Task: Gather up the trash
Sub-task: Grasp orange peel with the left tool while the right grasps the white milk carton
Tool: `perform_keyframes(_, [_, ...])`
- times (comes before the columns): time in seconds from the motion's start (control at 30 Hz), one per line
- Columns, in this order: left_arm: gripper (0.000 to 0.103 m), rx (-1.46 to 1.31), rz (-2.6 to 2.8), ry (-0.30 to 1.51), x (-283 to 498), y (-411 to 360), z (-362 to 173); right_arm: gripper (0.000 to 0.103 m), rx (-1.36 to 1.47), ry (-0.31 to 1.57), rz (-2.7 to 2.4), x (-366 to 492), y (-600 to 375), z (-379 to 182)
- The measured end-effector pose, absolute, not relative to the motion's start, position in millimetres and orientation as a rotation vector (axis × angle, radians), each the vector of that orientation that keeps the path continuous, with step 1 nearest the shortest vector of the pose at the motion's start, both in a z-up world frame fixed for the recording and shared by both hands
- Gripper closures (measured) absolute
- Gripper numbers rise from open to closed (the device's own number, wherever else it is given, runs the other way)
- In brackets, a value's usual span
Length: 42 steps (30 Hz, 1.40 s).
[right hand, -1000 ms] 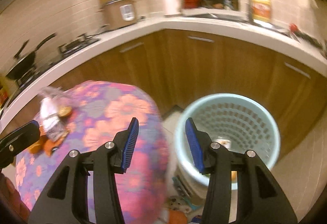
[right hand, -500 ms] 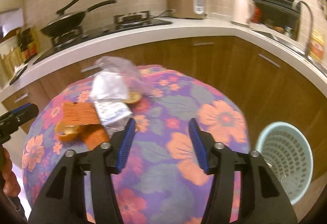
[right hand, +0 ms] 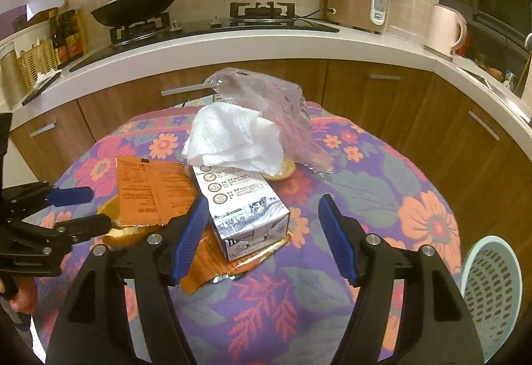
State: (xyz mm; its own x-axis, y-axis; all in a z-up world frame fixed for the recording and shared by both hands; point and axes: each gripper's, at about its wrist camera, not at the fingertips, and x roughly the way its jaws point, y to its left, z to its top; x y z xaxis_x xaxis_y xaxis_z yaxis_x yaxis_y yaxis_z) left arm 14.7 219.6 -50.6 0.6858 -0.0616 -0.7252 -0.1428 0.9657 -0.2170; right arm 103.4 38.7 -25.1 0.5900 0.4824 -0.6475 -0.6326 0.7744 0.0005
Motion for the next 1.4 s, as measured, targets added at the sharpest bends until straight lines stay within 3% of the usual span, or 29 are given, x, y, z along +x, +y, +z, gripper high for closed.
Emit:
perform_keyframes(0.27, [0.068,-0.333,0.034,0.869,32,232,-69,0.034,-0.245,0.695,0.676,112,47,-40])
perform_keyframes(0.3, [0.081,-0.336,0.036,0.873,33,232,-71,0.033,-0.249,0.699,0.678,113,49,-42])
perform_keyframes(0.43, [0.095,-0.34,0.057,0.874,29,235,-75,0.033,-0.27,0.711,0.684,116,57,-48])
perform_keyframes(0.7, [0.096,-0.377,0.063,0.851,10,240,-71,0.033,-0.3,0.757,0.692,121,68,-56])
perform_keyframes(0.83, [0.096,-0.4,0.064,0.878,0,239,-73,0.04,-0.31,0.75,0.694,115,69,-55])
perform_keyframes(1.4, [0.097,-0.467,-0.011,0.888,-41,207,-64,0.044,-0.195,0.768,0.752,52,19,-22])
